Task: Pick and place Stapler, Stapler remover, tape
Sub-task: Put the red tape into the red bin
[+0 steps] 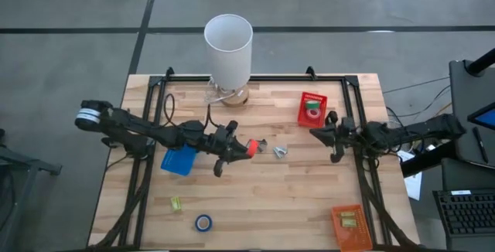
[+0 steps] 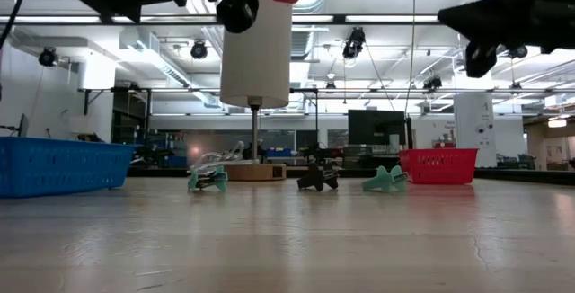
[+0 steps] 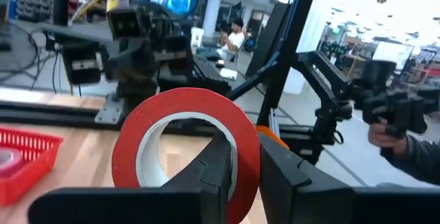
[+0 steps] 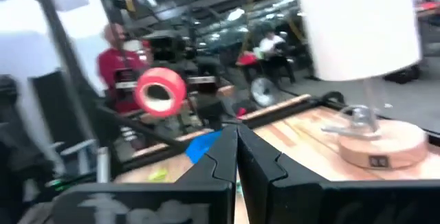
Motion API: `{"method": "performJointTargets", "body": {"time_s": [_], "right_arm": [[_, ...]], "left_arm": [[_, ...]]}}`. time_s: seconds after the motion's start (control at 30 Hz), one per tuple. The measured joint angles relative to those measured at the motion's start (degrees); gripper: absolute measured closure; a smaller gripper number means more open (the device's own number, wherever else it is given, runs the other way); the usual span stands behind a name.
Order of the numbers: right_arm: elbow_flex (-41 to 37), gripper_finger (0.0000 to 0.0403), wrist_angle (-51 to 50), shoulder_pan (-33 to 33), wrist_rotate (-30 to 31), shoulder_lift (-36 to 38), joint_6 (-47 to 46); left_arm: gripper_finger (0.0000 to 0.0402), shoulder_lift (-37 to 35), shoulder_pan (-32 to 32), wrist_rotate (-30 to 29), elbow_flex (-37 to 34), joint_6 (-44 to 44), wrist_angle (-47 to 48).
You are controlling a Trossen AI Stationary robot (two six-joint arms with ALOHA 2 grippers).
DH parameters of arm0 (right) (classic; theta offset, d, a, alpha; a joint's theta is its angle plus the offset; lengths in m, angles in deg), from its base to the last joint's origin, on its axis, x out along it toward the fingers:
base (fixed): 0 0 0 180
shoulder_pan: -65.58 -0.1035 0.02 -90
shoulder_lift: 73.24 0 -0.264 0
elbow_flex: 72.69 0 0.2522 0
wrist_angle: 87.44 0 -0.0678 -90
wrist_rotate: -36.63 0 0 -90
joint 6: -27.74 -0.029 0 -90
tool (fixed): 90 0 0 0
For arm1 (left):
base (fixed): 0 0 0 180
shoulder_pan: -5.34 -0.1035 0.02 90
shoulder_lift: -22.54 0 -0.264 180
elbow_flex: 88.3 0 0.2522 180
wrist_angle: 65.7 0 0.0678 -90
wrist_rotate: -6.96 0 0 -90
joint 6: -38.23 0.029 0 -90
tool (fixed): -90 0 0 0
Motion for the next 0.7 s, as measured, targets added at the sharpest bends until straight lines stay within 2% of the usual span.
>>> {"method": "performJointTargets", "body": {"time_s": [0.2,0.4,0.53,0.7], "right_arm": [[2.41,0.0394,11.46,-0.08,-0.21,-11.68,0.27],[10.81,0.0386,11.68,-0.69,-0.60,-26.13,5.13],[18.48,0.0355,11.61,-0.69,-0.62,-37.21,7.81],[27.79,0.0290,11.59,-0.69,-0.60,-48.13,12.15]], "left_arm": [[0.0344,1.52,-0.52,-1.19,0.37,1.70,-1.66],[0.0341,1.53,-1.29,-1.48,0.50,2.78,-4.88],[0.0339,1.48,-1.29,-1.21,0.50,2.66,-5.69],[0.0338,1.48,-1.29,-1.23,0.44,2.20,-5.66]]}}
